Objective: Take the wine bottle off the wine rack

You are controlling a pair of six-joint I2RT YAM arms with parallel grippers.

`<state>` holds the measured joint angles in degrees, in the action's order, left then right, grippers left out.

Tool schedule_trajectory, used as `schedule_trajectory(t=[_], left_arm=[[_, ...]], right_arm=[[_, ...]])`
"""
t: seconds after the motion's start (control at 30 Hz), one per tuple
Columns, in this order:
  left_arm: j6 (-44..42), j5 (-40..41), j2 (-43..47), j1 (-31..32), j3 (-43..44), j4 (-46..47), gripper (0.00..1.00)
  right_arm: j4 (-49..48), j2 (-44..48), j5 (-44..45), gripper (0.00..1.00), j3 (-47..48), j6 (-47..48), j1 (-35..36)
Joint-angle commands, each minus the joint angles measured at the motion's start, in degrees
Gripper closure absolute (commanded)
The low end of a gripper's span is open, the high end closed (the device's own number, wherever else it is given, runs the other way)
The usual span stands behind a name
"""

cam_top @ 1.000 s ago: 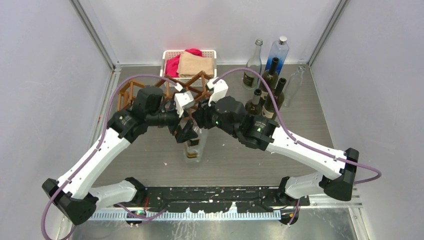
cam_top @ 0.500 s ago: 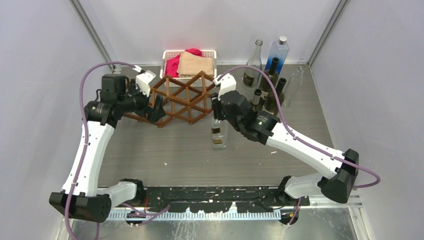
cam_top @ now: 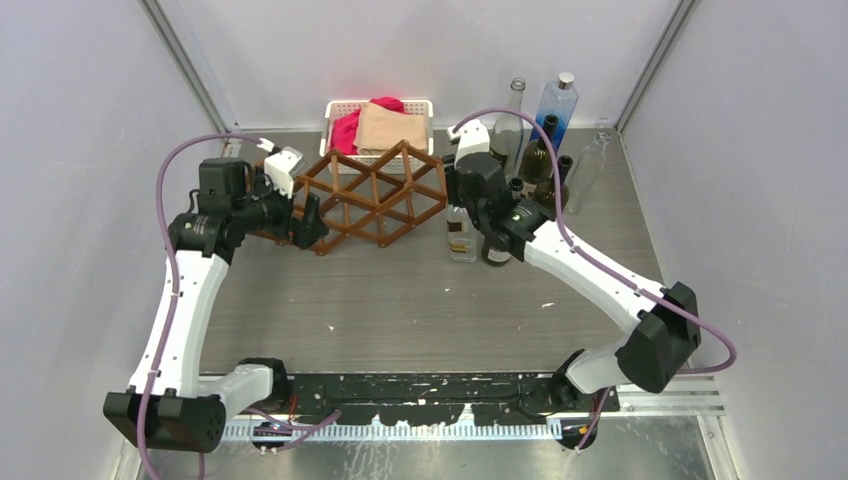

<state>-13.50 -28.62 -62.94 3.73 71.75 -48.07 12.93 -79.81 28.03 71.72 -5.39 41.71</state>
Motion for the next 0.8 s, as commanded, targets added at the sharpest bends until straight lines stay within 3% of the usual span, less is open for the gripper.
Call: schedule_trajectory(t=[0.0, 0.5, 0.77], left_arm=[[-0.11, -2.30, 2.81, -0.30, -1.02, 4.23, 0.00], [-0.90, -2.98, 5.72, -0.30, -4.60, 6.83, 0.00], [-1.35, -1.69, 5.71, -0.23, -5.29, 7.42, 0.00]], right_arm=[[-14.36, -1.01, 1.77, 0.99, 6.12, 3.43, -1.71], [-19.77, -11.18, -2.53, 0.99, 12.78, 0.28, -7.13], [-23.91, -13.88, 1.56, 0.99, 13.04, 0.51, -9.26]])
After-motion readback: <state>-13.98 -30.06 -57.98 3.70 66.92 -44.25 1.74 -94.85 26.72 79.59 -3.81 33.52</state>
